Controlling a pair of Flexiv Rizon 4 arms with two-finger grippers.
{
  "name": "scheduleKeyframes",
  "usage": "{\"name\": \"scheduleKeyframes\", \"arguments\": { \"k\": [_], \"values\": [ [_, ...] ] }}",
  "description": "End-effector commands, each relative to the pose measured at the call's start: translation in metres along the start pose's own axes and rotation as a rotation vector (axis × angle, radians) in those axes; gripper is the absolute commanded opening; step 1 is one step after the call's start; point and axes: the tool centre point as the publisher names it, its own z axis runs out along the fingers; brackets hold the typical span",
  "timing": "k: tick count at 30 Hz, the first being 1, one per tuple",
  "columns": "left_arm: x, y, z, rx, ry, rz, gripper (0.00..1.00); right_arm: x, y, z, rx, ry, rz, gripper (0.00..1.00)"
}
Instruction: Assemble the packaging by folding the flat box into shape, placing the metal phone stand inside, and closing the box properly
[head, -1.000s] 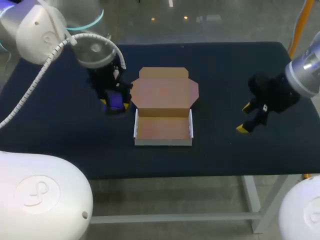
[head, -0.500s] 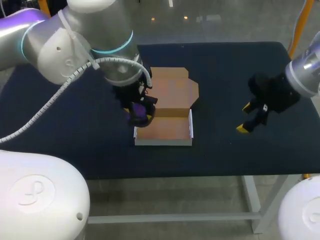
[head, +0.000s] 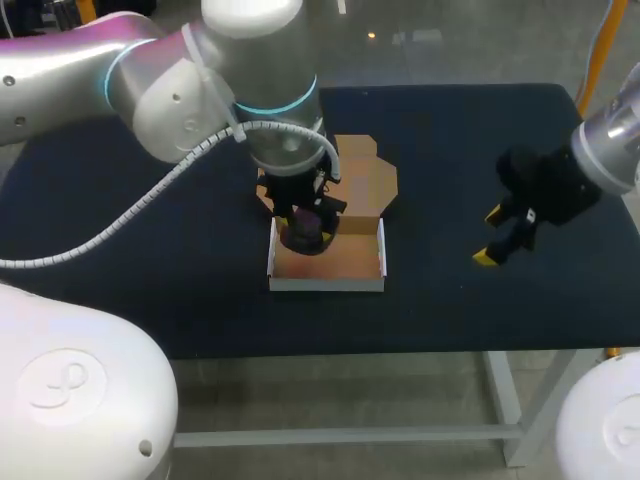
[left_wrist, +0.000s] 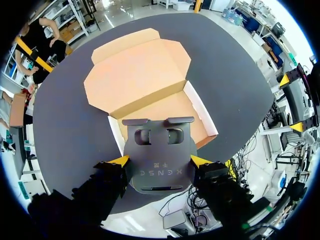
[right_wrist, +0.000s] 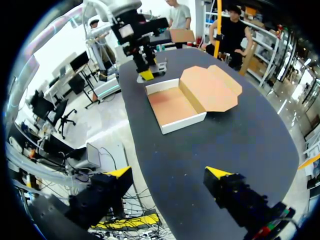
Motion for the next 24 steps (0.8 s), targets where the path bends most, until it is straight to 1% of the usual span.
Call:
{"name": "scheduleKeyframes", "arguments": {
  "k": [1, 7, 15, 24],
  "values": [
    [0.008, -0.014, 0.015, -0.030, -0.053, 0.002, 0.00, -0.001, -0.001, -0.001, -0.002, 0.004, -0.001, 1.00],
    [0.012, -0.023, 0.033, -0.034, -0.050, 0.012, 0.00, -0.001, -0.001, -0.001, -0.002, 0.004, -0.001, 1.00],
    [0.018, -0.029, 0.061, -0.040, -0.059, 0.020, 0.00, -0.001, -0.001, -0.001, -0.002, 0.004, -0.001, 1.00],
    [0.020, -0.030, 0.084, -0.062, -0.048, 0.027, 0.00, -0.001, -0.001, -0.001, -0.002, 0.004, -0.001, 1.00]
  ]
}}
